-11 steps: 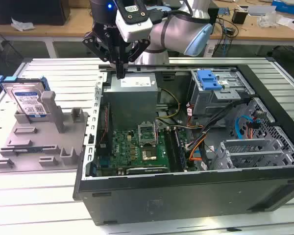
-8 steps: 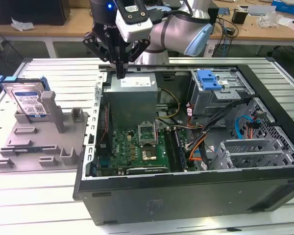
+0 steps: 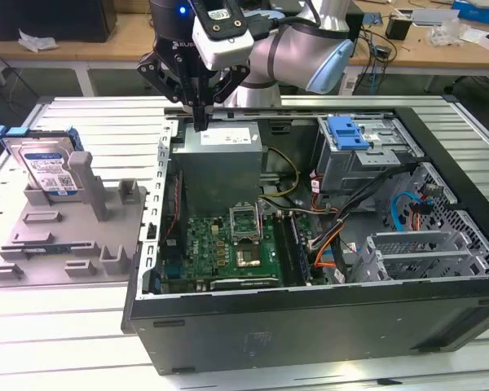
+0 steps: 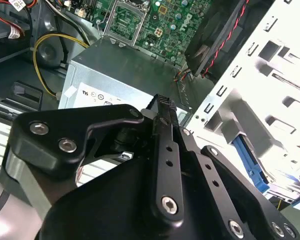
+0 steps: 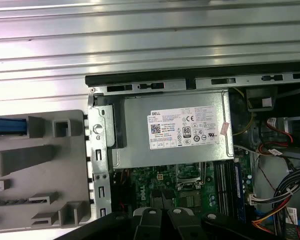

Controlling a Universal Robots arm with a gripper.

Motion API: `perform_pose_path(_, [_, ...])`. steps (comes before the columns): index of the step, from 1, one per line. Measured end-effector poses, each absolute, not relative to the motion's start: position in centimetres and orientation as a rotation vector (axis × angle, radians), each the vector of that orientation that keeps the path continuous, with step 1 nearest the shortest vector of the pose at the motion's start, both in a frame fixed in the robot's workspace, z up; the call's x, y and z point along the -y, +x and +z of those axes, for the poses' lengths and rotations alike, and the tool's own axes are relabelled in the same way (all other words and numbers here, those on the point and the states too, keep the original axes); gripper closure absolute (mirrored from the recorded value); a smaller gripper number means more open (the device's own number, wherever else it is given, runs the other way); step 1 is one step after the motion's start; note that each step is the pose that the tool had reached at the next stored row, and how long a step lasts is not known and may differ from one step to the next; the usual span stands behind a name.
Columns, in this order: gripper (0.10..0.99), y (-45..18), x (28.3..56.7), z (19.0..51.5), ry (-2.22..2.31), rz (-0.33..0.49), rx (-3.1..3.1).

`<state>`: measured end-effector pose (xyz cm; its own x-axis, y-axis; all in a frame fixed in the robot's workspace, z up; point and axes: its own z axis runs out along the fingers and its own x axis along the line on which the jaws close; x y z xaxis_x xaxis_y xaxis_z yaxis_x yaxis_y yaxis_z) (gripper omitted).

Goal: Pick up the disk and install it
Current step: 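Reach for the disk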

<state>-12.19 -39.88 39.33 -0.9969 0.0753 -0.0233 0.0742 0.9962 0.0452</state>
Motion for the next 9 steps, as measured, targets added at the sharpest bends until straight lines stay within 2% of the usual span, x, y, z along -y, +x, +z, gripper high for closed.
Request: perform_pose_path(9, [0.980,-14.5,39.5,39.3,0.117,0.069,-3.114])
